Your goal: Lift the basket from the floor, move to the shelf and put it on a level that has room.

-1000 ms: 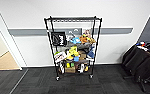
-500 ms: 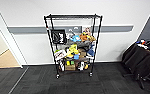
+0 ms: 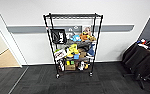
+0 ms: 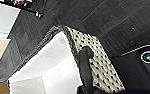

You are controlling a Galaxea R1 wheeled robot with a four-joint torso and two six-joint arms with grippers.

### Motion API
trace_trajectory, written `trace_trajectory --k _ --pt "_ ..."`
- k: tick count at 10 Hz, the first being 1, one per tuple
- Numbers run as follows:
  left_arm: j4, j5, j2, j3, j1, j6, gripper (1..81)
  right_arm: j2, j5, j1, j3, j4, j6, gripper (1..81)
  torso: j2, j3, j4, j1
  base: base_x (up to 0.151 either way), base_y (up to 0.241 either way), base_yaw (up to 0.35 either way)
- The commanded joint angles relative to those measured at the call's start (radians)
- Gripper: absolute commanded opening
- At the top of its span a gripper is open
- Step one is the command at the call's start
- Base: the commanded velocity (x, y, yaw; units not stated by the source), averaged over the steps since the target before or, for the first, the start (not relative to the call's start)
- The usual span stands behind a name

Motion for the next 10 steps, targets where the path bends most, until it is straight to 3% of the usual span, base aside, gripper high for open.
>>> trace_trajectory --k 1,2,3,7,8,10 --pt "0.029 0.049 -0.021 0.018 -0.048 0.087 1.0 -0.031 -0.050 0.054 0.019 -0.024 0.002 1.0 0.000 0.056 0.000 0.000 0.000 0.000 0.000" --pt "0.028 0.050 -0.022 0.016 -0.045 0.093 1.0 -0.032 -0.052 0.051 0.011 -0.040 0.002 1.0 0.000 0.079 0.000 0.000 0.000 0.000 0.000" --pt "0.029 0.055 -0.023 0.016 -0.045 0.093 1.0 -0.031 -0.059 0.051 0.011 -0.061 0.004 1.0 0.000 0.043 0.000 -0.001 0.000 0.000 0.000" --pt "0.029 0.060 -0.022 0.016 -0.044 0.094 1.0 -0.020 -0.125 0.034 -0.052 -0.113 0.005 1.0 0.000 0.060 0.000 -0.003 0.000 0.000 0.000" --pt "0.029 0.060 -0.022 0.015 -0.044 0.094 1.0 -0.017 -0.127 0.022 -0.069 -0.121 0.005 1.0 0.000 0.134 0.000 -0.003 0.000 0.000 0.000" --pt "0.032 0.060 -0.021 0.013 -0.039 0.094 1.0 -0.009 -0.128 0.011 -0.093 -0.124 0.004 1.0 0.000 0.151 0.000 -0.003 0.000 0.000 0.000"
